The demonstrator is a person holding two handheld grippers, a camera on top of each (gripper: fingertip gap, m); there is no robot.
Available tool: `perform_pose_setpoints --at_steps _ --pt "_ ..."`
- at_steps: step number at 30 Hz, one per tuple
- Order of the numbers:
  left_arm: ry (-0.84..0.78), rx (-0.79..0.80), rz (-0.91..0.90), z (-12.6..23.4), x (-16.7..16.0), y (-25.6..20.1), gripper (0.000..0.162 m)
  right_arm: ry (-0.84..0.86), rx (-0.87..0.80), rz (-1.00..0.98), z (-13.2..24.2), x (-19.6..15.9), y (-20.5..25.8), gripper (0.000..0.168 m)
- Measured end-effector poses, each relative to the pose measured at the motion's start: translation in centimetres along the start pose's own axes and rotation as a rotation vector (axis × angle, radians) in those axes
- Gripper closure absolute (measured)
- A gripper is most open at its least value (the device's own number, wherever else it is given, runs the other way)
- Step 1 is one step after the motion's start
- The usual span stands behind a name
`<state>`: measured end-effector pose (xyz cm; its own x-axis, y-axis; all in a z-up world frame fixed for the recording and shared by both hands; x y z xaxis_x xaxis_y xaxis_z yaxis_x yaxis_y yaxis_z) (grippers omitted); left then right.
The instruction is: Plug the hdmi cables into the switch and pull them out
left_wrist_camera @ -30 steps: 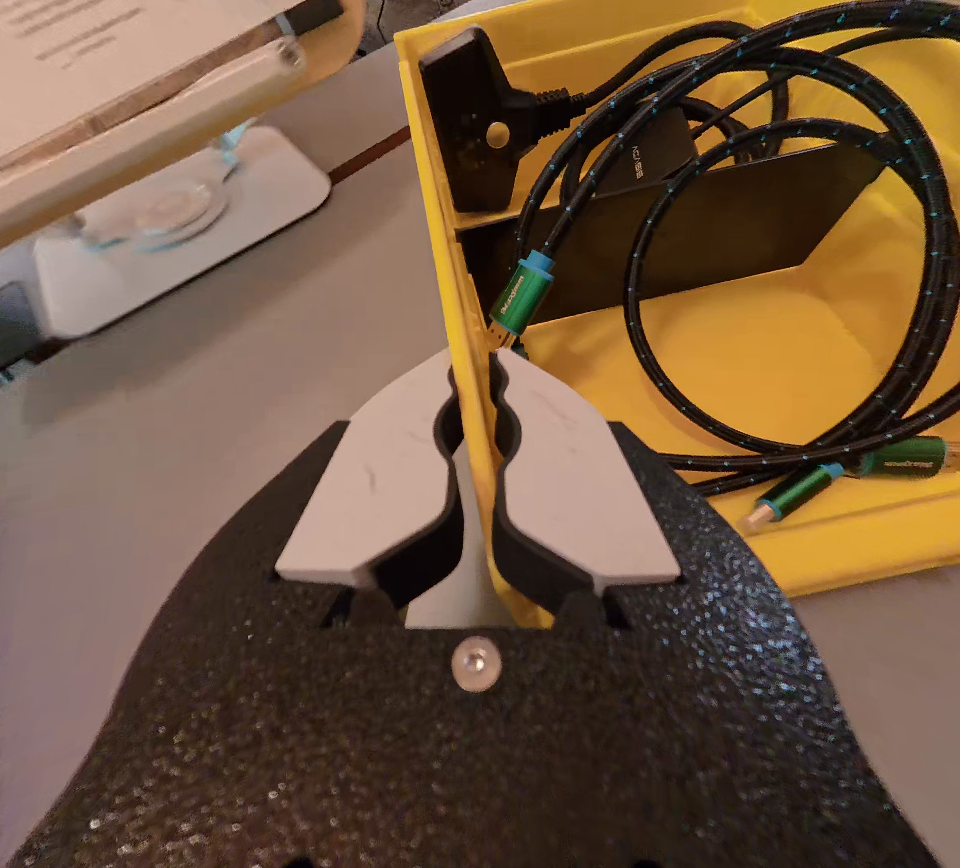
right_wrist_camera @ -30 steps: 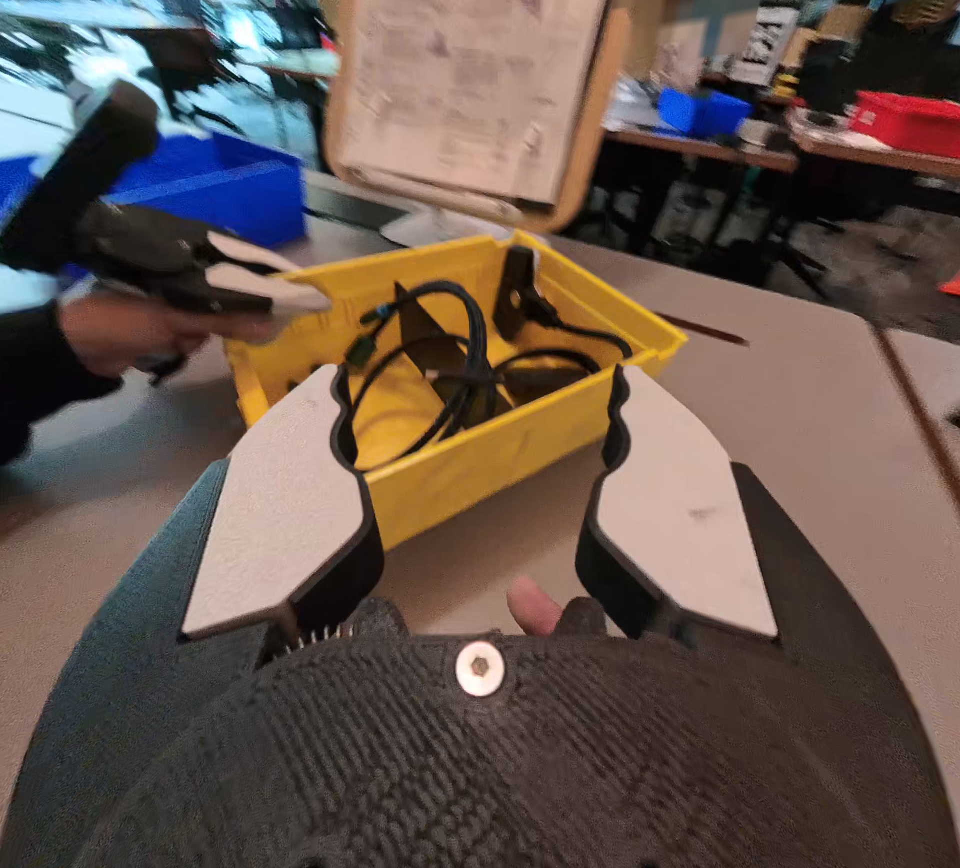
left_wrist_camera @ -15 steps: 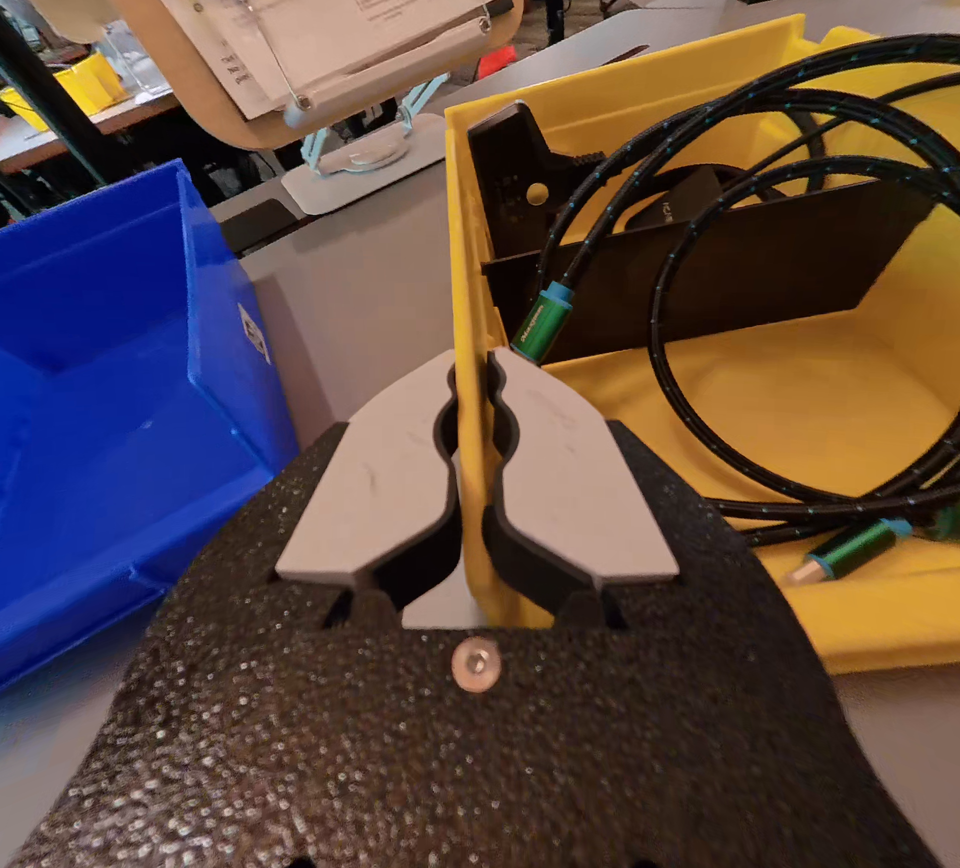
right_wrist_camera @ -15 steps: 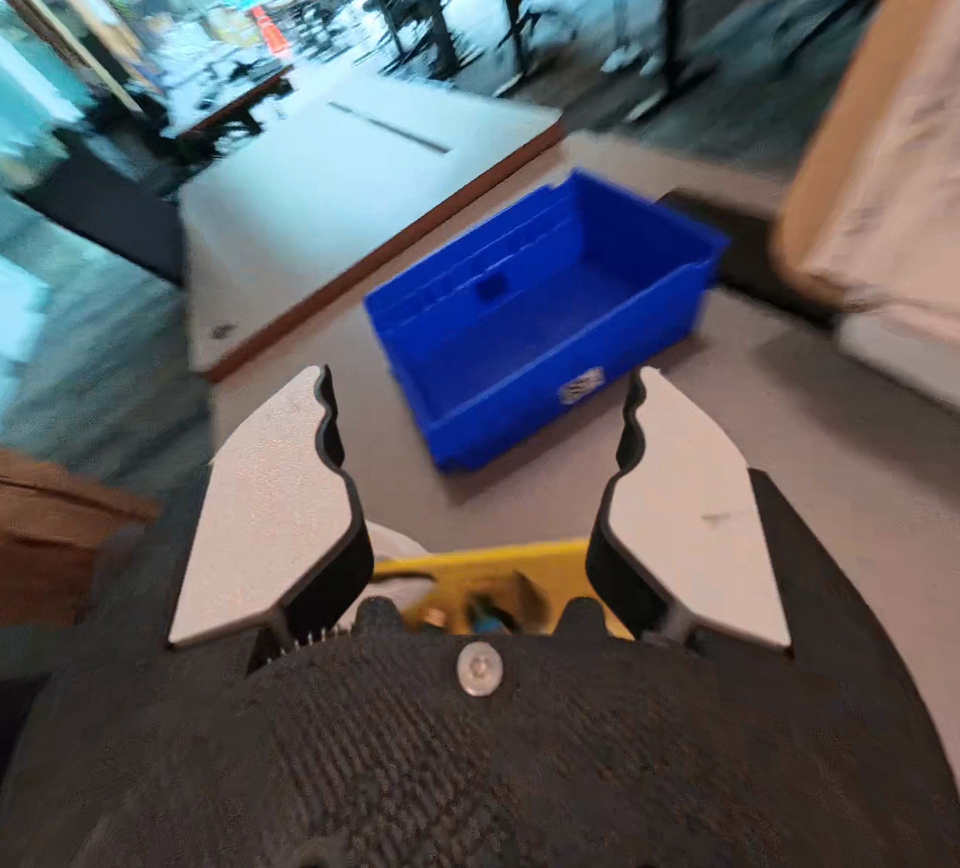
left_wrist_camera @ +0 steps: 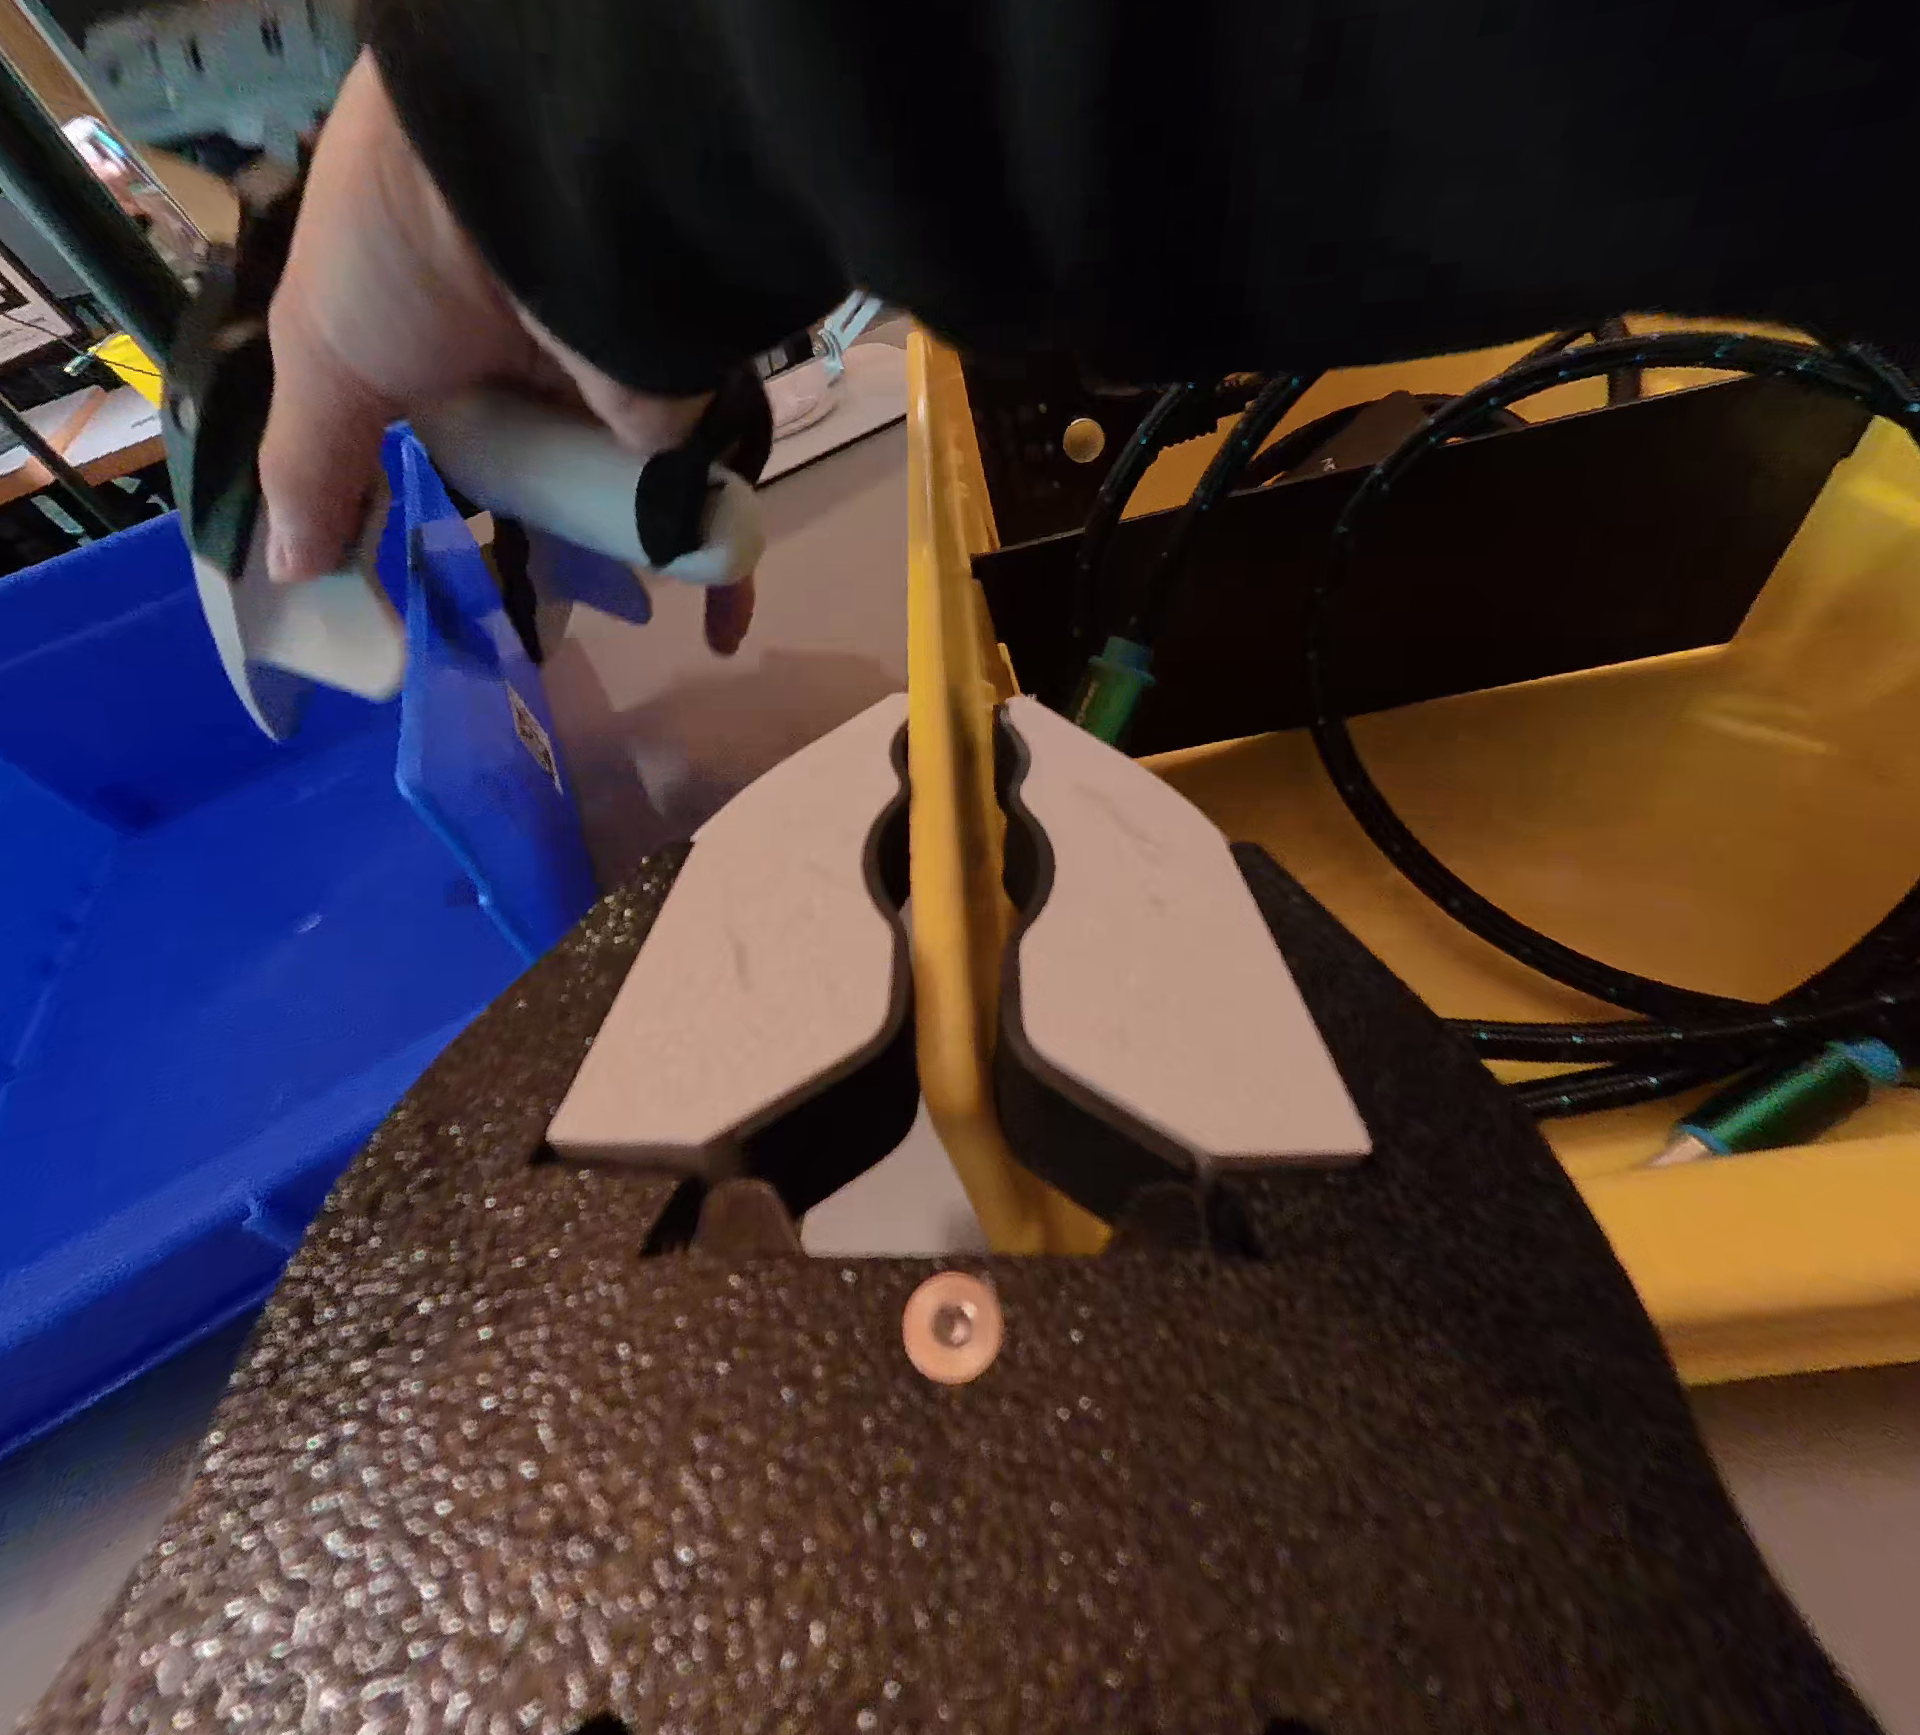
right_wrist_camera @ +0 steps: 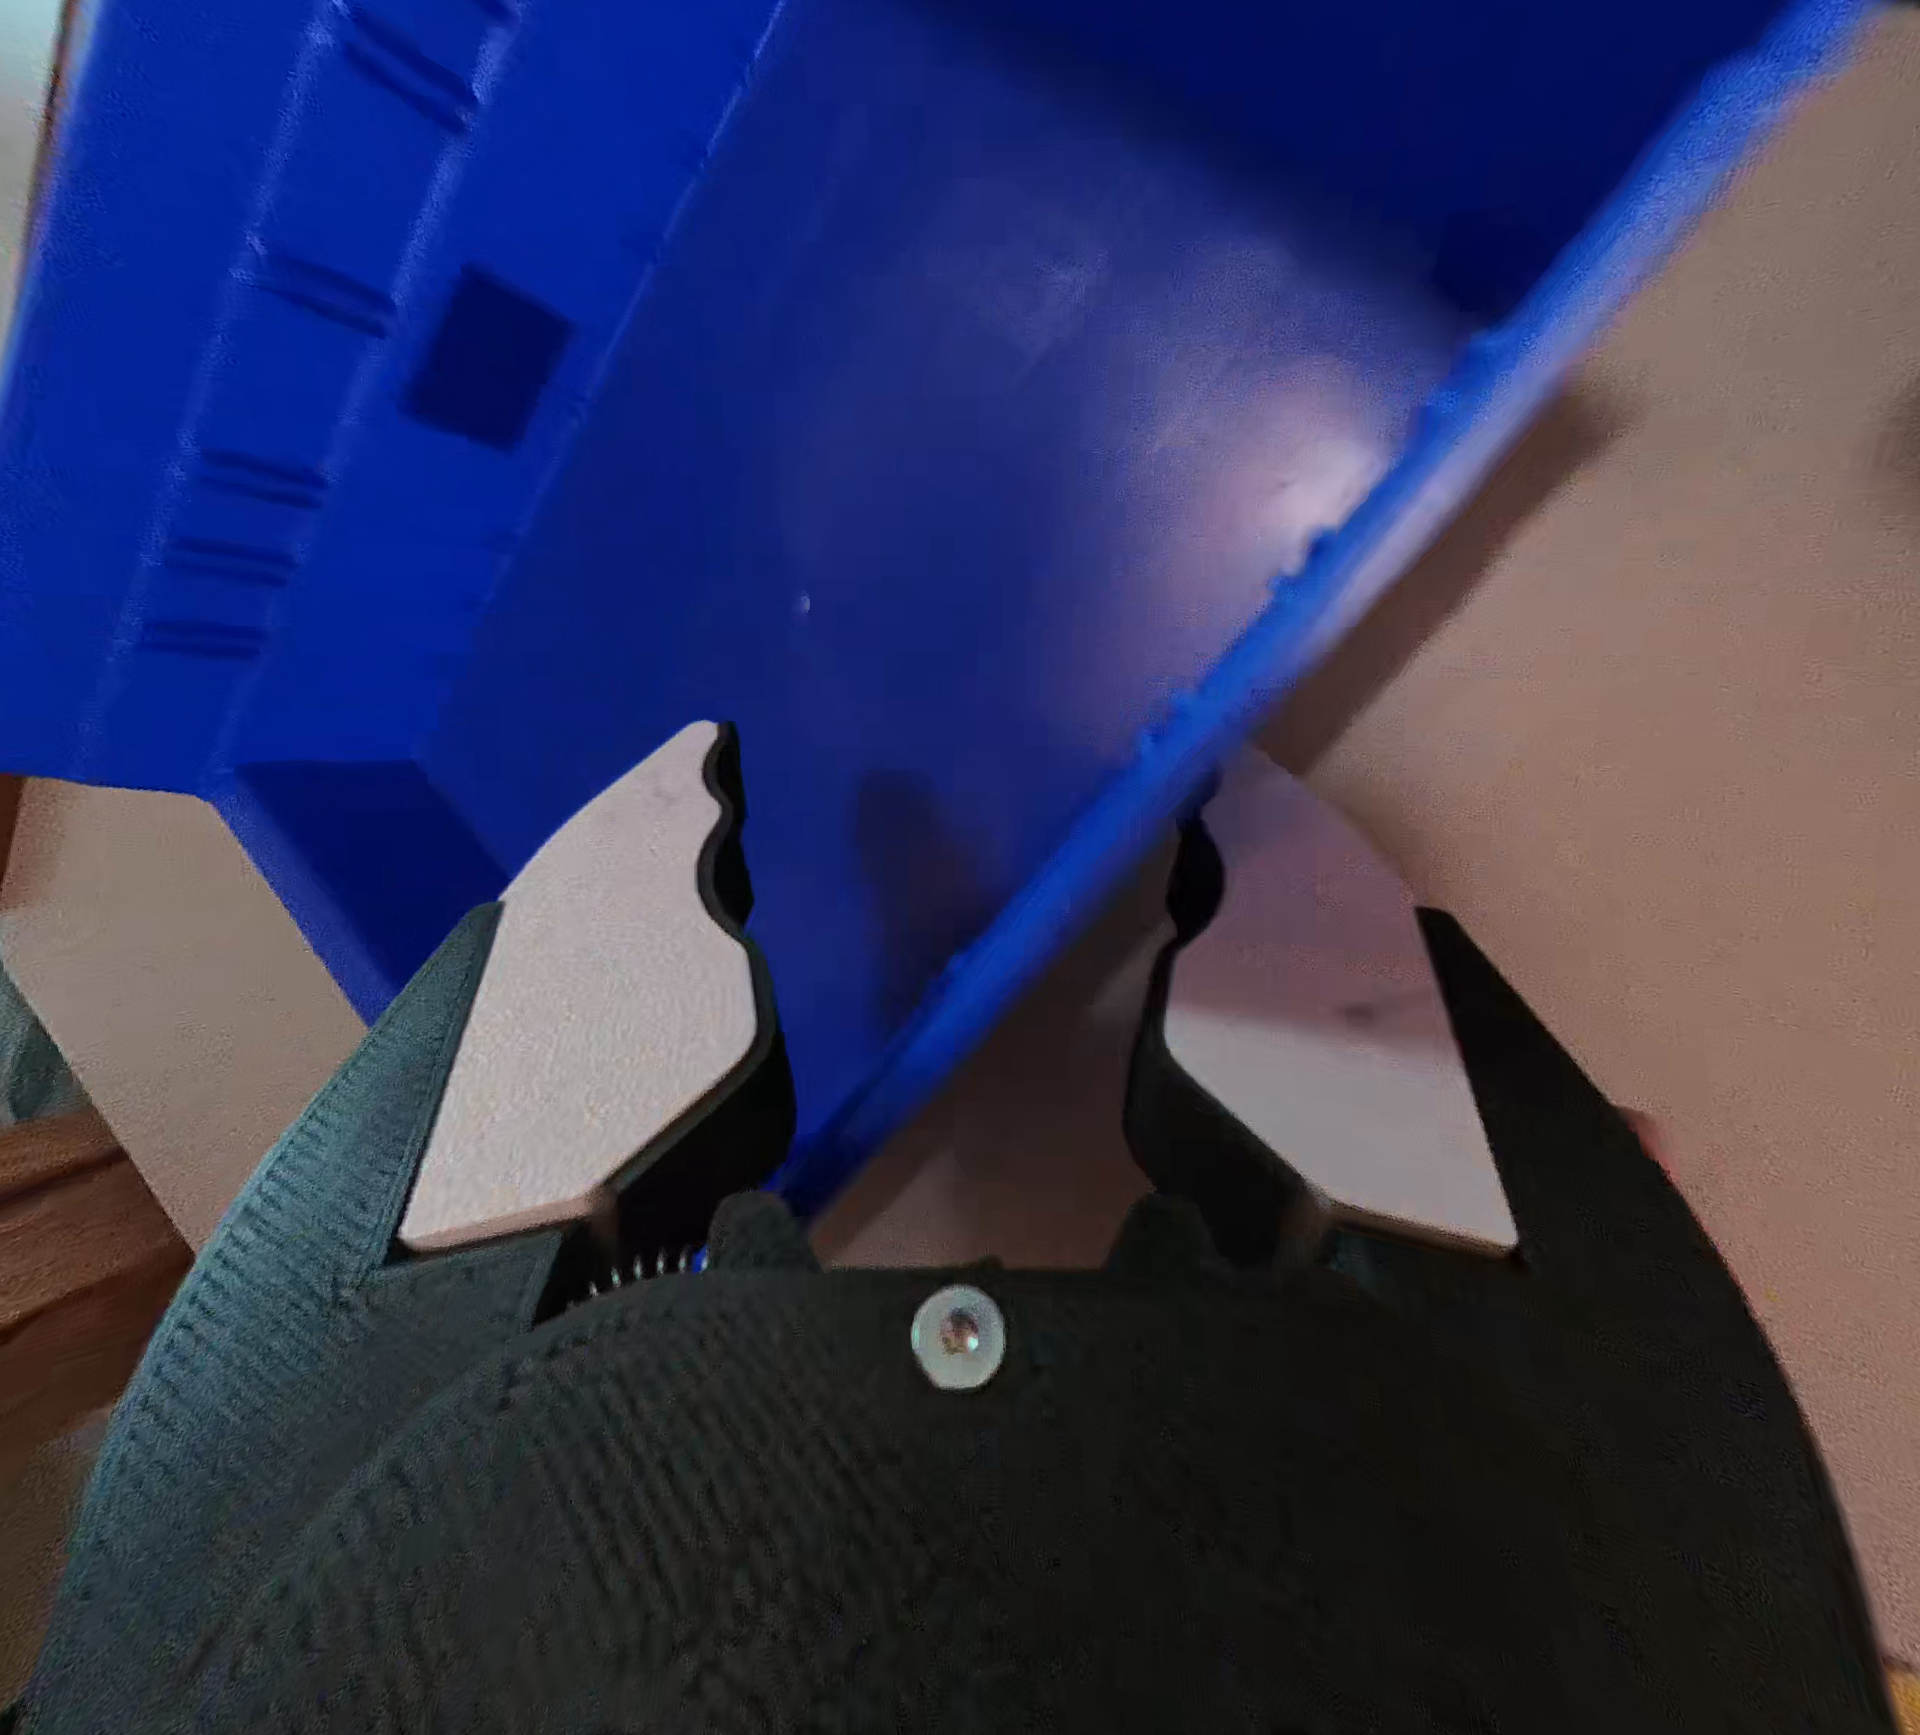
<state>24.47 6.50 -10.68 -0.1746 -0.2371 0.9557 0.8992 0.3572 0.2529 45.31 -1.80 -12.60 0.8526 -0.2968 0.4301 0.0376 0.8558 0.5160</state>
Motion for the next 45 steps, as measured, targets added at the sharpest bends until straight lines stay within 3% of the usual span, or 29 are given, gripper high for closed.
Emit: perform_pose_setpoints --at_steps 1,3,8,10,11,15,19,23,28,30,32,34,37,41,45 --pt "-0.002 0.000 -0.005 0.0 0.0 0.0 0.150 0.039 -0.017 0.007 -0.9 -0.1 -0.4 0.082" --pt "-0.001 -0.001 -0.004 -0.1 0.0 0.0 0.150 0.111 -0.048 0.030 -2.3 -0.5 -1.0 0.084" --pt "-0.011 -0.004 -0.030 -0.1 0.0 0.0 0.147 0.072 -0.052 -0.001 -3.1 0.6 -0.8 0.100" --pt "-0.014 -0.021 -0.043 -0.1 -0.1 0.0 0.145 0.048 -0.111 -0.044 -2.7 0.6 -1.4 0.123" --pt "-0.013 -0.018 -0.045 0.0 -0.1 0.0 0.145 0.039 -0.121 -0.073 -2.6 0.5 -1.6 0.126" --pt "-0.013 -0.003 -0.057 0.0 -0.1 0.0 0.144 0.042 -0.041 -0.144 -0.9 0.2 -0.5 0.128" --pt "-0.014 0.001 -0.060 0.2 -0.1 -0.1 0.145 -0.051 0.152 -0.024 5.9 0.6 3.9 0.129" --pt "-0.008 -0.001 -0.048 0.1 -0.1 0.0 0.145 -0.275 0.236 0.076 19.3 -2.6 5.2 0.130" --pt "-0.014 0.050 -0.111 0.2 -0.2 0.0 0.134 -0.431 0.028 0.115 35.6 -13.1 -3.2 0.128" --pt "-0.018 0.054 -0.123 0.3 -0.2 0.0 0.131 -0.467 -0.114 0.087 40.2 -18.1 -8.6 0.127" --pt "-0.013 0.024 -0.076 0.6 -0.2 -0.3 0.139 -0.451 -0.249 -0.001 43.0 -23.2 -14.3 0.127" --pt "0.020 0.029 0.016 0.5 -0.2 -0.1 0.153 -0.407 -0.331 -0.112 44.4 -27.5 -19.2 0.127" --pt "0.027 0.037 0.027 0.3 -0.2 -0.1 0.154 -0.374 -0.365 -0.188 44.8 -31.3 -24.5 0.127" --pt "0.047 0.042 0.126 0.6 -0.4 1.0 0.156 -0.326 -0.318 -0.261 42.9 -32.9 -29.2 0.126" --pt "0.091 0.159 0.311 2.4 -2.1 6.0 0.159 -0.229 -0.301 -0.305 41.1 -32.6 -32.4 0.126"
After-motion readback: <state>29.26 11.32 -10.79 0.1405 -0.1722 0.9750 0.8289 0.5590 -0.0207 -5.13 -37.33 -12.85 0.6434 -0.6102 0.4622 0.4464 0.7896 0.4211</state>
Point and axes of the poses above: each gripper's, where its closed fingertips meet, z back along the fingers, x out of its top, y = z × x across the jaws, the point moved 3 cm from there along z, back along the fingers, and after that the axes turned 8 degrees about x, right-handed, at the moved point
